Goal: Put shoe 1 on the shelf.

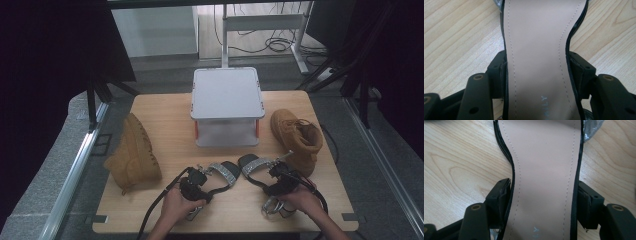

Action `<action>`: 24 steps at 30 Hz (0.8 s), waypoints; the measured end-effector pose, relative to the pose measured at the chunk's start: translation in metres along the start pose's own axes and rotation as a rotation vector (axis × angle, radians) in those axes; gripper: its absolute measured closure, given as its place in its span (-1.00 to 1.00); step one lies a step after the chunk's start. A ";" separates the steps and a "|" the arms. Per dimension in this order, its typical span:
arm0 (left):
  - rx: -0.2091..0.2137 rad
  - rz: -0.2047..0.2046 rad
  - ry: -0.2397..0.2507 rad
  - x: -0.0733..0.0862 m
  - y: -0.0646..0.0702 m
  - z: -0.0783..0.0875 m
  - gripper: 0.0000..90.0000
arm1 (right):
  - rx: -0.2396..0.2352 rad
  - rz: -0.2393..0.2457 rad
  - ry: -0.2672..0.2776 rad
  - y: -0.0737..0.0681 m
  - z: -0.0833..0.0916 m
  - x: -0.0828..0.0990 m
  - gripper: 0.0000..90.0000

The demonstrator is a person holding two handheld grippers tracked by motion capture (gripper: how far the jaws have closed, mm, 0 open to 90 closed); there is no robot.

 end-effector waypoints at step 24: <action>0.017 0.090 0.116 -0.004 -0.023 0.023 -0.07 | -0.047 -0.101 0.160 0.011 0.018 0.000 -0.06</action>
Point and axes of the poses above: each handheld gripper's, and its own axes: z roughly backward along the jaws, x roughly out of its underside, y roughly to its right, the point moved 4 cm from there along -z, roughly forward along the jaws, and after that the axes turned 8 degrees about -y, right-handed, at the moved point
